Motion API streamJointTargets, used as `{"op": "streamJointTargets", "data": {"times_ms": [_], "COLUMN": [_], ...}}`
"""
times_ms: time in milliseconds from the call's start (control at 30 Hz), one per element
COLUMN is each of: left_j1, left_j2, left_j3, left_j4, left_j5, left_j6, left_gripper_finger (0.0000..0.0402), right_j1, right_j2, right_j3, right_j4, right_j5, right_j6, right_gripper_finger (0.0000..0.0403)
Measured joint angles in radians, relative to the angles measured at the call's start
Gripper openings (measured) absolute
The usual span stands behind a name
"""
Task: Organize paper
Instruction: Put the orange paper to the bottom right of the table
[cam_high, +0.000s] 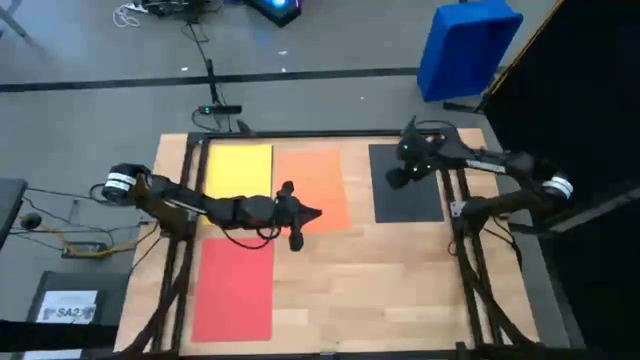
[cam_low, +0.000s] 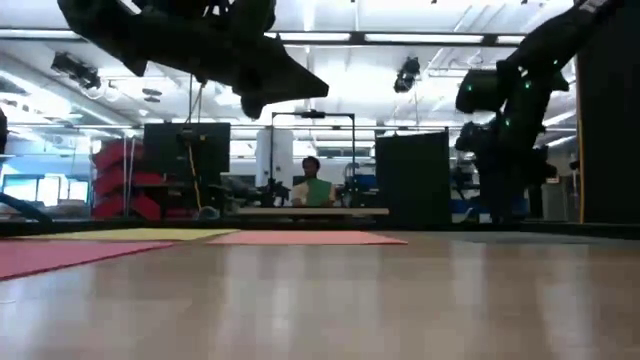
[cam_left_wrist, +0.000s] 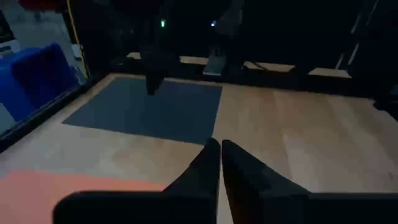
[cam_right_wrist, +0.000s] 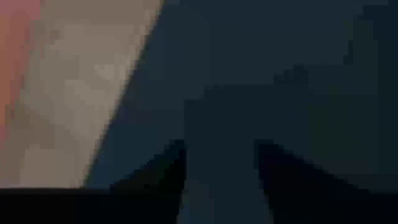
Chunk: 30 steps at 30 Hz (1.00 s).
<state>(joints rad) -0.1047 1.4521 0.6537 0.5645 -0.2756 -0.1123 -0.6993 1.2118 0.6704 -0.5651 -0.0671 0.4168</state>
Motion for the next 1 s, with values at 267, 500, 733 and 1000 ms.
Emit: {"op": "streamJointTargets", "data": {"times_ms": [267,500,733,1000], "left_j1": [0.0,0.0,0.0,0.0], "left_j2": [-0.119,-0.089,0.023,0.092], "left_j3": [0.036,0.16,0.169,0.169], "left_j4": [-0.359,-0.759,-0.773,-0.774], "left_j5": [-0.045,-0.071,-0.071,-0.051], "left_j6": [-0.019,-0.051,-0.036,-0.042], "left_gripper_finger": [0.0035,0.0147,0.0237,0.0254], "right_j1": [0.149,0.277,0.336,0.34], "right_j2": [-0.02,-0.019,0.014,0.251], "right_j3": [0.001,0.001,0.002,0.001], "right_j4": [0.33,0.538,0.543,0.616], "right_j5": [-0.155,-0.109,-0.041,-0.112], "right_j6": [-0.046,-0.062,-0.02,0.023], "right_gripper_finger": [0.0168,0.0169,0.0172,0.0172]}}
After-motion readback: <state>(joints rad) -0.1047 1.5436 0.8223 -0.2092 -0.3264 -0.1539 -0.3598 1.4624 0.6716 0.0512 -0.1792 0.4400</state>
